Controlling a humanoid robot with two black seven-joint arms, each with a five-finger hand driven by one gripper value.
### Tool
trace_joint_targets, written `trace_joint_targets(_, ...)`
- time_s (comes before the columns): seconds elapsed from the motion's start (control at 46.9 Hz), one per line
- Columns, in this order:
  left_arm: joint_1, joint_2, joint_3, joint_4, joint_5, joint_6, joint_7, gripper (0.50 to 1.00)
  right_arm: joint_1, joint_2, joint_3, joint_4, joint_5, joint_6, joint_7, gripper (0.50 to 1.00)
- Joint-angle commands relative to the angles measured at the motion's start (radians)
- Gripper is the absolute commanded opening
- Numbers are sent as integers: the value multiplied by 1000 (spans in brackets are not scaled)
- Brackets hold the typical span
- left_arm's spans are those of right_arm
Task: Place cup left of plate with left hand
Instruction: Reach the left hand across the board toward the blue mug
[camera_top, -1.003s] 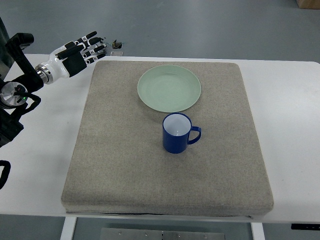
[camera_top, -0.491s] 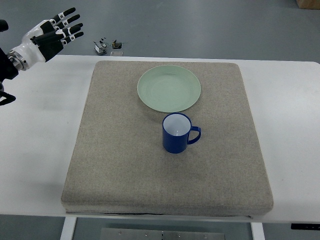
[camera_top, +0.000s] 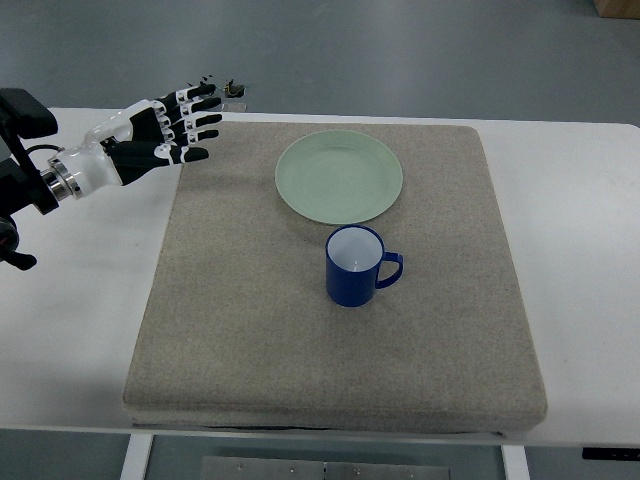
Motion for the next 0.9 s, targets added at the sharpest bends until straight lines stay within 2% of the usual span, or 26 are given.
trace_joint_targets(0.0, 48, -19, 0, -55, 77, 0, -44, 996, 0, 0, 0, 0, 0, -1, 0, 934)
trace_joint_targets(0.555, 58, -160, 107, -54, 97, 0, -41, 996, 0, 0, 0, 0, 0, -1, 0, 934)
trace_joint_targets(0.875, 39, -249, 121, 11, 180, 0, -39, 996, 0, 0, 0, -1, 0, 1, 0, 934)
